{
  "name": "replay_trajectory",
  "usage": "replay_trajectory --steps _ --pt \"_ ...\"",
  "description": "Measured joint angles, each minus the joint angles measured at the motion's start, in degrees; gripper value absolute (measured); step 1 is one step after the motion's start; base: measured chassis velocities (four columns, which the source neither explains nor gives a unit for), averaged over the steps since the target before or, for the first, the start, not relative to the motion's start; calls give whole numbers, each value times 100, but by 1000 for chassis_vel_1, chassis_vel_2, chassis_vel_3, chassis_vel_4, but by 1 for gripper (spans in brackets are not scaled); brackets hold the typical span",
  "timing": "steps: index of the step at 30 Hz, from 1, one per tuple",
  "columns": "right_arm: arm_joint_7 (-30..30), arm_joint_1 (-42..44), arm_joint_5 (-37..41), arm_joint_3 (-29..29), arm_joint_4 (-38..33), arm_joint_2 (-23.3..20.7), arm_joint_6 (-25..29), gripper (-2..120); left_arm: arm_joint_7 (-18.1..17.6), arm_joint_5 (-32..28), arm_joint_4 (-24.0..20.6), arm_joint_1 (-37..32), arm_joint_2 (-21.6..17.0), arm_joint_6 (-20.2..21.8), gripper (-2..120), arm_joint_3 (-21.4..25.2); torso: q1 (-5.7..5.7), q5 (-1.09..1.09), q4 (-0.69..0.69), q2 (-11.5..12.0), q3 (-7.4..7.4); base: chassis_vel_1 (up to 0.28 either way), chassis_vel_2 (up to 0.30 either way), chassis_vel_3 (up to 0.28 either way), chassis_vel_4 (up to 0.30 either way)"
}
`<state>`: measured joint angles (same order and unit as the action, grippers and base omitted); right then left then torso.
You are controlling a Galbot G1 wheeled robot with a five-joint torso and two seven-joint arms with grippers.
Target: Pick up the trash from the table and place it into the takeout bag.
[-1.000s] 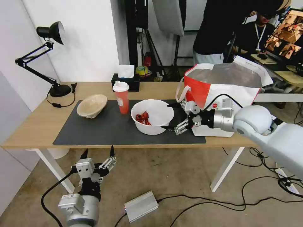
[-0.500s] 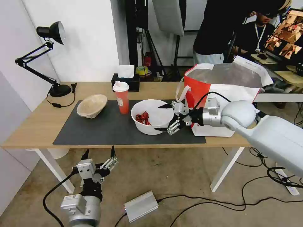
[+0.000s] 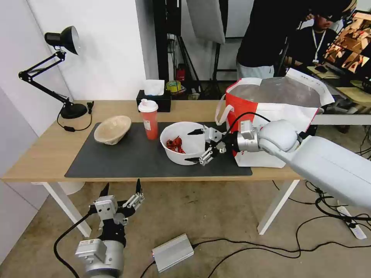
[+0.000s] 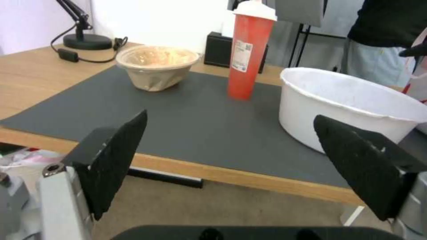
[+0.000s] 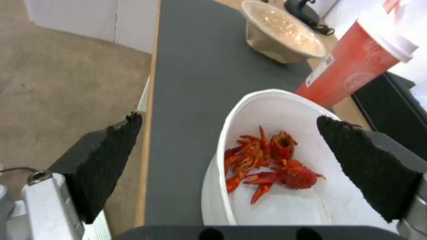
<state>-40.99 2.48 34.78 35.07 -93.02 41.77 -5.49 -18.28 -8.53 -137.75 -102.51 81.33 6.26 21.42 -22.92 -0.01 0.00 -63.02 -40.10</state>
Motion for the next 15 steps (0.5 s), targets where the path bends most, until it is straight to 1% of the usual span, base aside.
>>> replay_trajectory --steps 7,15 --pt "-81 -259 -44 314 390 240 -3 100 6 122 45 -60 128 -122 100 -76 0 1 0 0 0 0 0 0 0" --pt "-115 -369 -24 446 572 357 -17 100 6 133 45 -71 74 -142 100 -37 0 1 0 0 0 0 0 0 0"
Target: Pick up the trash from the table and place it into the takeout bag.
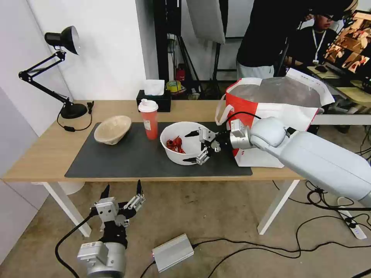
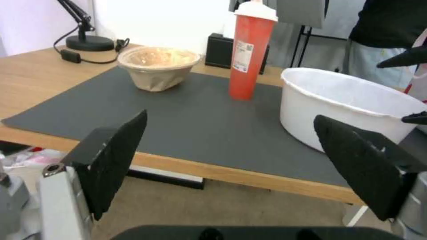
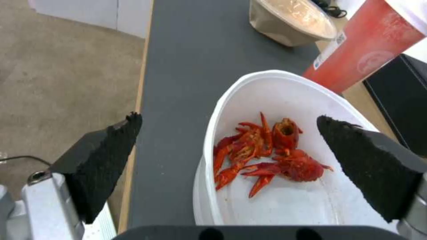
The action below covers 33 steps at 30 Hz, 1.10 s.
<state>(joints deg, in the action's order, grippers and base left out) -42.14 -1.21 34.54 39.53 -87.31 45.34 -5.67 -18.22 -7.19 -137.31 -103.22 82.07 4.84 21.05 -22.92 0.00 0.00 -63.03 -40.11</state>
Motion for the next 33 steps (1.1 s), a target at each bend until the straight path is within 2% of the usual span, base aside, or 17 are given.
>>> replay_trajectory --steps 17,33 --pt "-171 -211 21 385 556 395 -86 100 -5 65 65 9 29 -110 100 -5 0 -1 0 0 0 0 0 0 0" --pt "-350 -217 21 458 927 574 -263 100 -9 71 63 12 30 -119 100 2 0 0 0 0 0 0 0 0 0"
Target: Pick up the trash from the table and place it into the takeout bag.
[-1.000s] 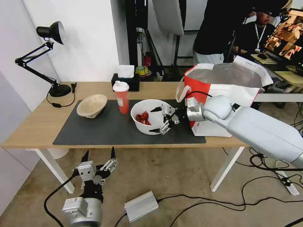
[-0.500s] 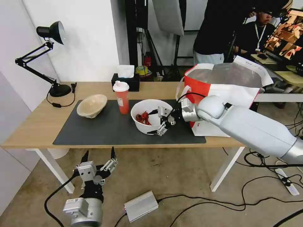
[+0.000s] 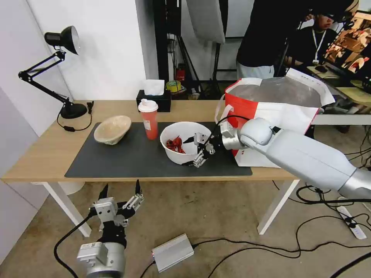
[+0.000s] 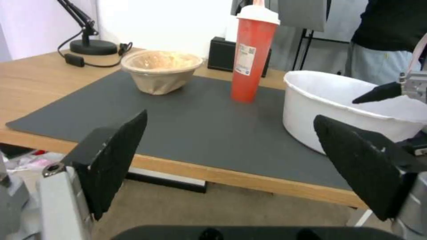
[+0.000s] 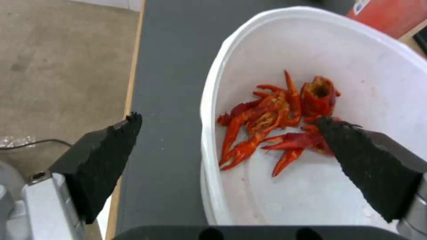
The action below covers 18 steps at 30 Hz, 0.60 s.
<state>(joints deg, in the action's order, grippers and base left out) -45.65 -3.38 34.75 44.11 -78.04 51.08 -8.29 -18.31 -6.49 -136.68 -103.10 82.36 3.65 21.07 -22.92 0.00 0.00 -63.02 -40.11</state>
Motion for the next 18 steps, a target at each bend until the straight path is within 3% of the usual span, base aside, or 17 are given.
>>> replay_trajectory --steps 18 --pt "-56 -16 23 18 484 273 -58 100 -2 22 22 1 -15 -109 100 2 1 -1 1 -1 1 0 0 0 0"
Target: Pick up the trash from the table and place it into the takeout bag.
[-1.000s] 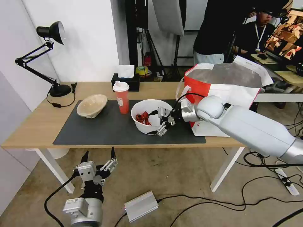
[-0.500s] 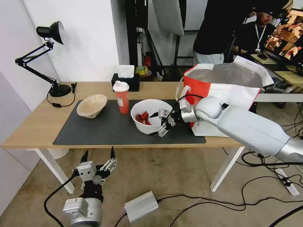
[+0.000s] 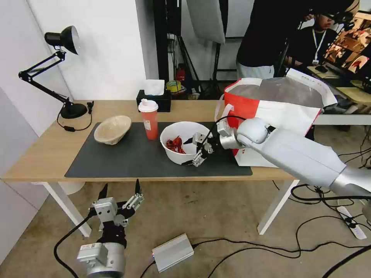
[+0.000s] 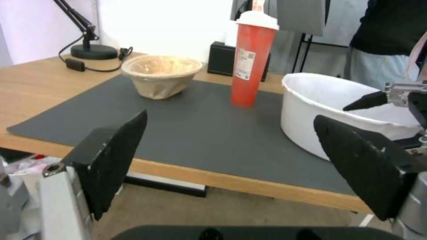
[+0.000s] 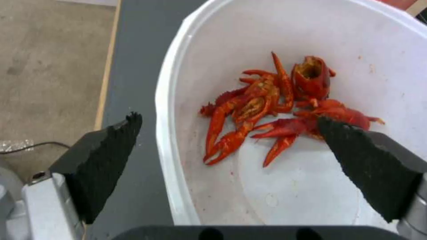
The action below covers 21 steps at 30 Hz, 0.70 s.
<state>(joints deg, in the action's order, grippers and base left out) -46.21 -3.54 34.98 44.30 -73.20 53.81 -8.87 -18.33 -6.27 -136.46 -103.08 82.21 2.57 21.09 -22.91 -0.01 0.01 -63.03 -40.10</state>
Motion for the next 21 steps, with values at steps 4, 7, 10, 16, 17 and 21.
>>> replay_trajectory --steps 4,7,10,16,17,21 --pt "0 43 3 -15 134 75 6 100 2 0 4 -12 7 -30 100 -7 0 0 0 0 0 0 0 0 0" --pt "1 59 2 -16 239 127 12 100 4 3 12 -6 11 -36 100 -12 0 1 -1 0 0 0 0 0 0" --pt "0 70 -1 -16 334 163 18 100 5 13 22 -2 21 -42 100 -21 0 0 -1 0 0 0 0 0 0" --pt "-11 91 -4 -10 448 195 25 100 7 21 47 16 36 -64 100 -33 0 1 -1 0 0 0 0 0 0" --pt "-17 101 -4 -15 471 197 26 100 6 24 51 20 39 -66 100 -36 0 1 -1 0 1 0 0 0 0" --pt "-44 111 48 -14 486 194 25 89 5 29 63 34 40 -67 100 -38 0 1 0 0 0 0 0 0 0"
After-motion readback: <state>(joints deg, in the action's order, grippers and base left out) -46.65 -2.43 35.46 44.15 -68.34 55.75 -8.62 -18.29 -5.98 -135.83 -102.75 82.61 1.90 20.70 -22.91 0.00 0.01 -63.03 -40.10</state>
